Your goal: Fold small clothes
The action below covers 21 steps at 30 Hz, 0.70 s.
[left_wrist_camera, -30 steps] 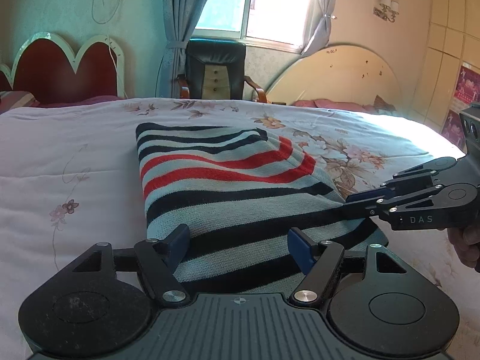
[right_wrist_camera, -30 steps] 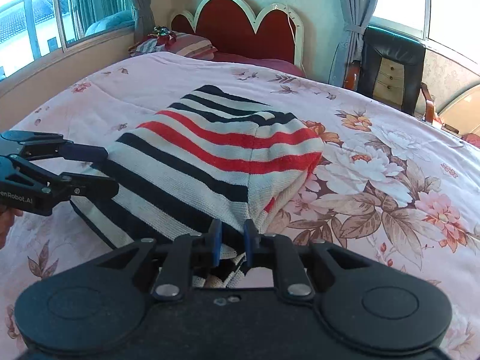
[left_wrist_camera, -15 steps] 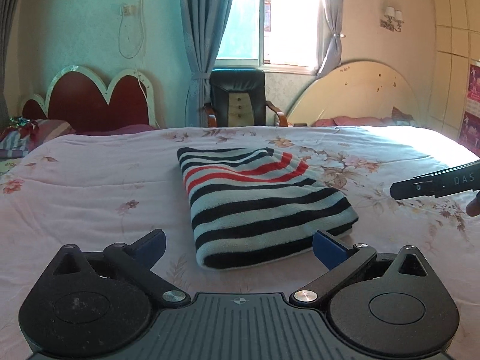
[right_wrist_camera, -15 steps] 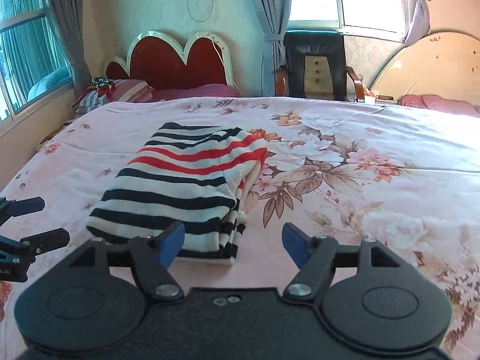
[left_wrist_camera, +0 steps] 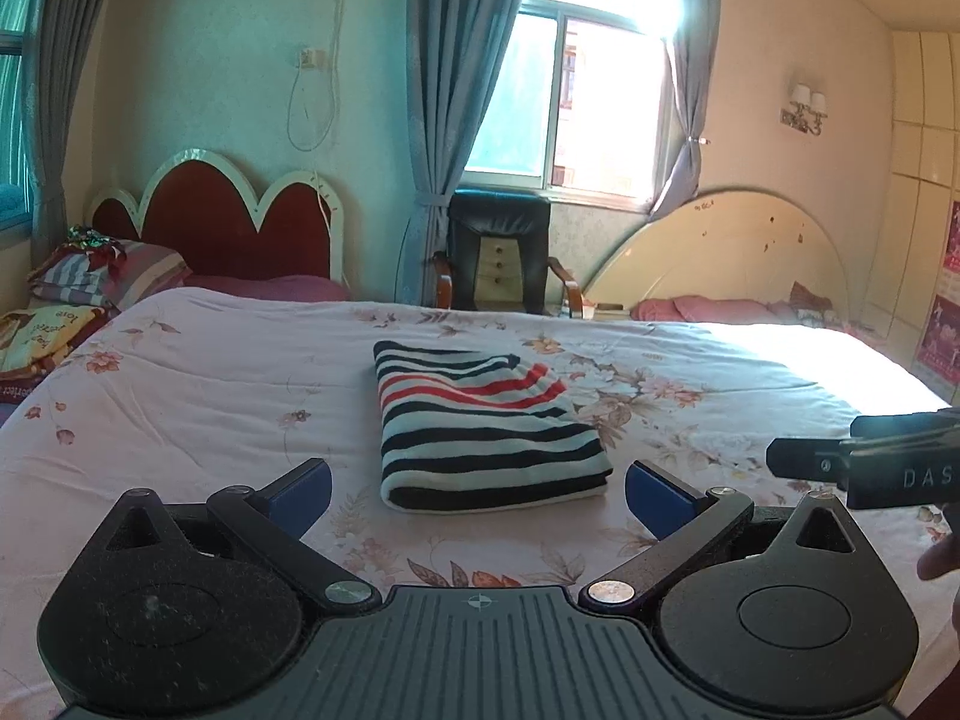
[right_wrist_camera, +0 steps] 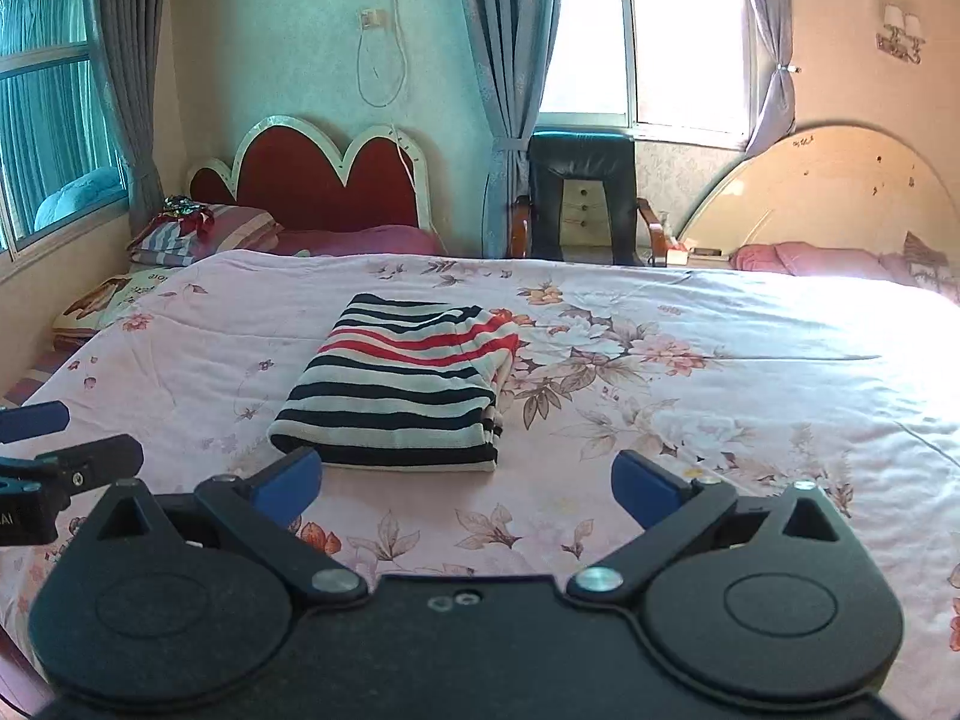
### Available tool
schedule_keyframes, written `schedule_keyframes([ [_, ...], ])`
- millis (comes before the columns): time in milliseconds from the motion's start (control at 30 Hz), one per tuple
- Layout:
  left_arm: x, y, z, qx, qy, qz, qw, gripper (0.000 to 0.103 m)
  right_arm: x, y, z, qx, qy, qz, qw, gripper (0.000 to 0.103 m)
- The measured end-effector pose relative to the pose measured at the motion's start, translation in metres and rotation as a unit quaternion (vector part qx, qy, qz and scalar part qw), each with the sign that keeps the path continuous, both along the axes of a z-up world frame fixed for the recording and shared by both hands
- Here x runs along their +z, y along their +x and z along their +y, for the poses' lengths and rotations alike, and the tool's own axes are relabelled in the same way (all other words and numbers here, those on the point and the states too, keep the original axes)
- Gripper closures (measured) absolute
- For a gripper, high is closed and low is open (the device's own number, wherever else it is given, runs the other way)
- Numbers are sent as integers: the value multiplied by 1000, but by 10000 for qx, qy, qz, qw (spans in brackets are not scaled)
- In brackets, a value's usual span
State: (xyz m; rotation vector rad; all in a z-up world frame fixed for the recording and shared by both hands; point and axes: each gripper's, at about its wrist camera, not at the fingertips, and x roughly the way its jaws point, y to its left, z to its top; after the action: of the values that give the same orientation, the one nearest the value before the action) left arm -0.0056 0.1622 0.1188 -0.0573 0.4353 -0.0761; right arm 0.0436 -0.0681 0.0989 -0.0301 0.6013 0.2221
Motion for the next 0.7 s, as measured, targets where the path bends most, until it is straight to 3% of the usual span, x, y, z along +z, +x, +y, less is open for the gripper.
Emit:
schedule_keyframes([
  [333, 14, -37, -7, 52, -79, -267, 9996, 0, 10, -44, 3, -147, -45, -352, 9993, 1],
  [700, 9, -42, -14, 109, -54, -216, 9997, 0, 10, -53, 2, -95, 51, -438, 9990, 1],
])
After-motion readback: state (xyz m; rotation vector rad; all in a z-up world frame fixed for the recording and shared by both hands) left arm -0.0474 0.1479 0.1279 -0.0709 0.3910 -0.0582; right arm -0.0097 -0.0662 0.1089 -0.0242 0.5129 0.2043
